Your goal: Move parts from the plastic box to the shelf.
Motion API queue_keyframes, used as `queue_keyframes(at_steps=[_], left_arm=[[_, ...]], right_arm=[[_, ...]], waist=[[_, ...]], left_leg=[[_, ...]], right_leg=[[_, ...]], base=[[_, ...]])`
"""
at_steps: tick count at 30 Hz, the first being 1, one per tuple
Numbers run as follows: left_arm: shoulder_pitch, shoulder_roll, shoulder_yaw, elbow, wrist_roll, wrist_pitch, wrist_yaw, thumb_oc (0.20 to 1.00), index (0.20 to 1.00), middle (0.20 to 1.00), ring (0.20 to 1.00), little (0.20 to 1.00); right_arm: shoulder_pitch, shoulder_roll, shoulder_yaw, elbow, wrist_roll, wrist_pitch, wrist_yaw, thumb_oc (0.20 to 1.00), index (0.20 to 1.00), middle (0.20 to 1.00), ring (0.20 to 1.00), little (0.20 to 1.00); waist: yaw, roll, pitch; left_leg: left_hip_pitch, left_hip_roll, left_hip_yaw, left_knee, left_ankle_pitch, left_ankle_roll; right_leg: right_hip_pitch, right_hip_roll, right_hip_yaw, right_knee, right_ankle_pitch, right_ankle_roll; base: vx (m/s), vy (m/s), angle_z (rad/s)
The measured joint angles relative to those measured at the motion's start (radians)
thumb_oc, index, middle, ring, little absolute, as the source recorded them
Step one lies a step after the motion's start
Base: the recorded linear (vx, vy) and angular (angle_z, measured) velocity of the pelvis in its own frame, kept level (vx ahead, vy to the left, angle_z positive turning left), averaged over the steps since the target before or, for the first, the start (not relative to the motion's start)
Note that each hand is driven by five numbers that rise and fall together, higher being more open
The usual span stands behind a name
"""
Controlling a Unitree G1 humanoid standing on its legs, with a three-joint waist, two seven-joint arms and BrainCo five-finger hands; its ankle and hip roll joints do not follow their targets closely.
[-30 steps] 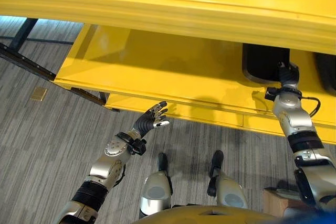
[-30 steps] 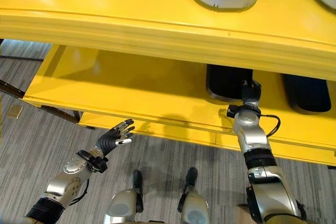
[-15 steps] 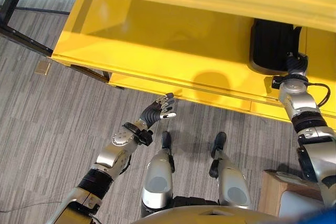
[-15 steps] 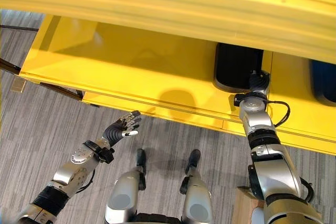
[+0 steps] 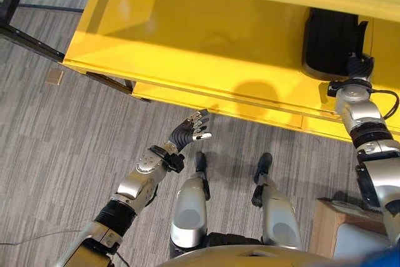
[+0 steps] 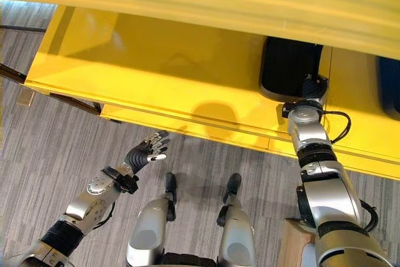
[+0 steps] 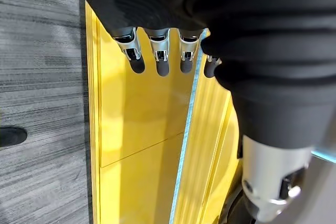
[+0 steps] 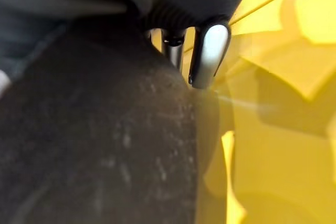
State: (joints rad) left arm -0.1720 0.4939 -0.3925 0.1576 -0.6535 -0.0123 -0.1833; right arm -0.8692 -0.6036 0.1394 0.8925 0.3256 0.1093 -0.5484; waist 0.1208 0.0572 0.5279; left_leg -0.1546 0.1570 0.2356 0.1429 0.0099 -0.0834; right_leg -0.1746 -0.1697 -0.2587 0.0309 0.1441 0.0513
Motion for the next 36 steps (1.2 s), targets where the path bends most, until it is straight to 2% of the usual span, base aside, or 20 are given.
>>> queue_keyframes(at_steps=[11, 14, 29, 36], left_arm=[[0.002, 0.002, -0.012, 0.001, -0.003, -0.006, 0.017, 1.0, 1.0, 1.0, 1.0, 1.0], [0.01, 0.008, -0.033, 0.001, -0.004, -0.017, 0.018, 1.0, 1.0, 1.0, 1.0, 1.0], [0.013, 0.008, -0.041, 0.002, -0.004, -0.035, 0.02, 1.0, 1.0, 1.0, 1.0, 1.0], [0.017, 0.009, -0.063, 0.003, -0.005, -0.04, 0.036, 1.0, 1.0, 1.0, 1.0, 1.0]], right_arm=[[-0.023, -0.001, 0.014, 0.04, -0.005, 0.001, -0.005, 0.2, 0.2, 0.2, 0.2, 0.2], [-0.045, -0.008, 0.031, 0.048, -0.017, 0.005, -0.006, 0.2, 0.2, 0.2, 0.2, 0.2], [-0.052, -0.008, 0.034, 0.057, -0.038, 0.022, -0.042, 0.2, 0.2, 0.2, 0.2, 0.2], [-0.074, -0.024, 0.061, 0.077, -0.046, 0.022, -0.047, 0.2, 0.2, 0.2, 0.2, 0.2]], waist=[[0.001, 0.002, 0.001], [0.0, 0.013, 0.007], [0.0, 0.014, 0.007], [0.0, 0.028, 0.013]], left_leg=[[0.0, -0.001, 0.0, 0.006, 0.001, 0.002], [0.0, -0.001, 0.0, 0.007, 0.002, 0.003], [0.001, -0.001, 0.001, 0.013, 0.002, 0.003], [-0.001, 0.002, 0.0, 0.017, 0.002, 0.003]], right_leg=[[-0.005, -0.007, 0.0, 0.015, -0.002, -0.002], [-0.01, -0.008, 0.001, 0.021, -0.004, -0.003], [-0.013, -0.009, 0.001, 0.037, -0.01, -0.007], [-0.026, -0.013, 0.003, 0.064, -0.028, -0.007]], base=[[0.0, 0.0, 0.0], [0.01, 0.004, -0.03], [0.02, -0.003, 0.0], [0.0, 0.0, 0.0]])
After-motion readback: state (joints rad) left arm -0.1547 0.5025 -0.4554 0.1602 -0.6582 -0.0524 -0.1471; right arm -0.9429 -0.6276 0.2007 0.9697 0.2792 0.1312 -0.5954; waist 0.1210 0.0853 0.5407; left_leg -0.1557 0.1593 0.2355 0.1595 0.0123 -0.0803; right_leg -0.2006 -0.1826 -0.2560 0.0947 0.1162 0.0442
